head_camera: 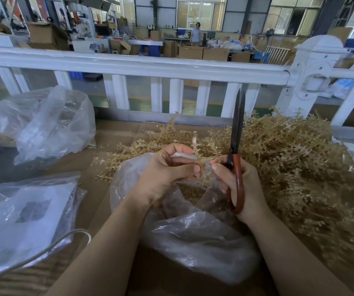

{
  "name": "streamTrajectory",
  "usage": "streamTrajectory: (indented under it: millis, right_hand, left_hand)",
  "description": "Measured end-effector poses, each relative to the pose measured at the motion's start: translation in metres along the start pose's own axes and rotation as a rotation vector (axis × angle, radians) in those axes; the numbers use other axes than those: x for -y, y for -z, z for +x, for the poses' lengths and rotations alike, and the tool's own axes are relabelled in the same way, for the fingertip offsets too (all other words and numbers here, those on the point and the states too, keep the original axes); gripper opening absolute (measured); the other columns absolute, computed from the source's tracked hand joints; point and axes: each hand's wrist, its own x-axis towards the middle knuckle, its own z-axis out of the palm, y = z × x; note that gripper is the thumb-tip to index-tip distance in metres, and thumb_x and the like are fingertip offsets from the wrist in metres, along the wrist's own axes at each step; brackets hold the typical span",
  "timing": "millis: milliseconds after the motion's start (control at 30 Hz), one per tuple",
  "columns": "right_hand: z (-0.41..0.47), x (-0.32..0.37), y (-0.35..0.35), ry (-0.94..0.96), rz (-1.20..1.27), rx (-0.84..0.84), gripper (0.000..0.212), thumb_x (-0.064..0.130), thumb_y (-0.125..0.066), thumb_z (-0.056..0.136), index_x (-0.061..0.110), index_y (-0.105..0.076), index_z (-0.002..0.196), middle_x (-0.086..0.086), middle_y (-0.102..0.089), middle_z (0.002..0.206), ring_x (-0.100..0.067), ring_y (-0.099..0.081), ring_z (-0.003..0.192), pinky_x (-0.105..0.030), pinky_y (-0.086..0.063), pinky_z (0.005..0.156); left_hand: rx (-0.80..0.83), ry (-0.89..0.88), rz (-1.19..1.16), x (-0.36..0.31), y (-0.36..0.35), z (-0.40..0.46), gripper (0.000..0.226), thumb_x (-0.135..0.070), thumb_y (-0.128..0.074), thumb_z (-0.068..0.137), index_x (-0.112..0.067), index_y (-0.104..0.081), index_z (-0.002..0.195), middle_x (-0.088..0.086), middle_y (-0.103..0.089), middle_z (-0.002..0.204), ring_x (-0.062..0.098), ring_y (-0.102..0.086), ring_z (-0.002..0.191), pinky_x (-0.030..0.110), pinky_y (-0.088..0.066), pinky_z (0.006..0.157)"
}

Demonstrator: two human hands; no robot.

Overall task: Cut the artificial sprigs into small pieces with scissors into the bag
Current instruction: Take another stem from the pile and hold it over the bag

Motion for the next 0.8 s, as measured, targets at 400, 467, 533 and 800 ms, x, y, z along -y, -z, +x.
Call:
streamTrajectory:
  millis: [400, 467, 533, 800]
  right_hand:
    - [0.0006, 0.0012, -0.0003, 0.004, 0.016, 0.009, 0.018, 0.053, -0.079, 0.071, 0.038, -0.073, 0.080, 0.005, -0.061, 0.064, -0.011, -0.050, 0.052, -0.030, -0.041, 0.051]
    - [0.0006, 0.0013, -0.0004, 0.001, 0.026, 0.004, 0.022, 0.054, -0.081, 0.070, 0.036, -0.074, 0.081, 0.005, -0.061, 0.065, -0.011, -0.050, 0.053, -0.030, -0.041, 0.051]
    - [0.0003, 0.0009, 0.0005, -0.001, 0.047, 0.010, 0.029, 0.059, -0.084, 0.069, 0.036, -0.074, 0.082, 0.006, -0.059, 0.064, -0.011, -0.049, 0.052, -0.030, -0.040, 0.052]
    - [0.0001, 0.0022, 0.0022, 0.002, 0.133, -0.008, 0.053, 0.068, -0.087, 0.060, 0.033, -0.079, 0.099, 0.003, -0.068, 0.072, -0.009, -0.054, 0.054, -0.022, -0.044, 0.050]
  left_hand:
    - [0.017, -0.014, 0.025, -0.0032, -0.0007, 0.0002, 0.029, 0.003, -0.077, 0.066, -0.012, -0.072, 0.090, 0.009, -0.075, 0.078, 0.017, -0.072, 0.068, 0.025, -0.057, 0.064]
    - [0.027, -0.012, 0.029, -0.0040, 0.0003, 0.0001, 0.028, 0.002, -0.078, 0.066, -0.013, -0.073, 0.089, 0.009, -0.075, 0.078, 0.017, -0.072, 0.068, 0.025, -0.057, 0.065]
    - [0.022, -0.020, 0.039, -0.0039, -0.0003, -0.0004, 0.028, 0.002, -0.078, 0.066, -0.016, -0.075, 0.087, 0.008, -0.075, 0.078, 0.017, -0.072, 0.070, 0.026, -0.058, 0.066]
    - [-0.241, -0.380, 0.327, -0.0055, -0.0064, -0.0016, 0.025, 0.012, -0.072, 0.078, -0.013, -0.073, 0.082, -0.002, -0.076, 0.084, 0.013, -0.071, 0.082, 0.025, -0.056, 0.077]
